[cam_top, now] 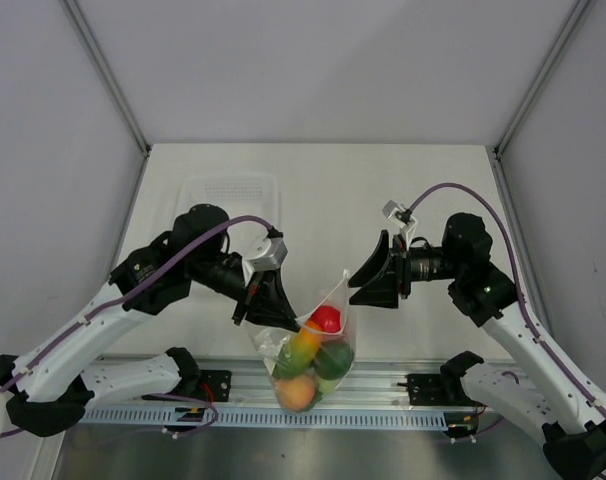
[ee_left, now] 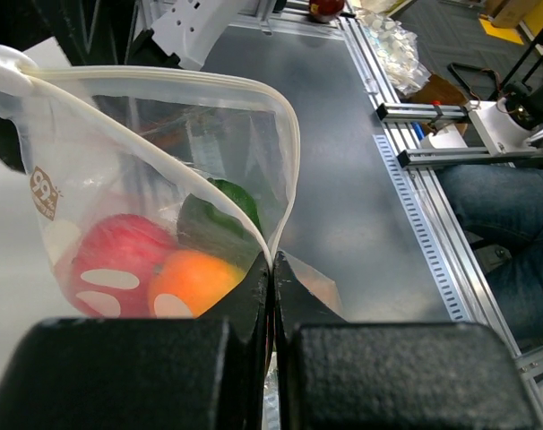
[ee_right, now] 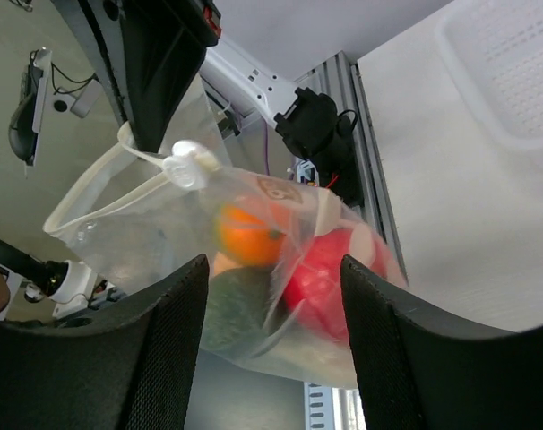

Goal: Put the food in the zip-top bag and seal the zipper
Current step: Adjust the zipper food storage bag at the center of the board.

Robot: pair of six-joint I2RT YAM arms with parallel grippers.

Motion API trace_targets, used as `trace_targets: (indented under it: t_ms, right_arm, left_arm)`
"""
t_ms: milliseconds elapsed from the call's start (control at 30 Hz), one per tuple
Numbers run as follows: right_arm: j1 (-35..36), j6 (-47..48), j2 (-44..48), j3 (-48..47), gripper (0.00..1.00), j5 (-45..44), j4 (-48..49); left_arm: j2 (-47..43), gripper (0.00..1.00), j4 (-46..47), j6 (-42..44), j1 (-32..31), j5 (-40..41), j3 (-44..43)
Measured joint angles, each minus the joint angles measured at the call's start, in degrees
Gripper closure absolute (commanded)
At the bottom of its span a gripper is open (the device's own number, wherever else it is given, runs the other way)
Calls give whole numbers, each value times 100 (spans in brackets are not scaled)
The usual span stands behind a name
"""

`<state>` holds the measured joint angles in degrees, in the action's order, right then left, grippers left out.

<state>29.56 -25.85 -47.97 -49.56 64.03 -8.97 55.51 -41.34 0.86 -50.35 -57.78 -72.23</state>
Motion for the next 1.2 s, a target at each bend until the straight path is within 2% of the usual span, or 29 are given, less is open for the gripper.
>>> trace_targets:
  t_ms: [167,433,667,867,967,1067,1100,1167,1200]
  right_arm:
    - [11,197,-101,0,33,-28,216]
    - [146,-83,-315,197,32,463,1788]
    - [275,-330,-586,197,32,737,2553]
    - [417,-468,-798,173,36,905,2894]
    - [601,-505,-885,173,42,1001,2957]
    - [758,-516,-938,170,56,1067,3034]
    - [804,-518,-955,168,63,1097,3047]
    - [850,-522,-979,168,67,1123,3067]
    - [857,-527,-986,168,73,1139,3069]
  left_arm:
    - [-46,99,2,-68,0,-175,0]
    - [-72,99,9,-188,0,-439,0]
    - [-72,99,116,-262,0,-568,2]
    - [-72,100,181,-302,0,-595,2]
    - [-72,99,184,-302,0,-595,2]
    - [-72,99,181,-302,0,-592,2]
    - [-72,100,181,-302,0,-592,2]
    - [-72,99,179,-299,0,-592,2]
    - [-72,99,179,-299,0,-590,2]
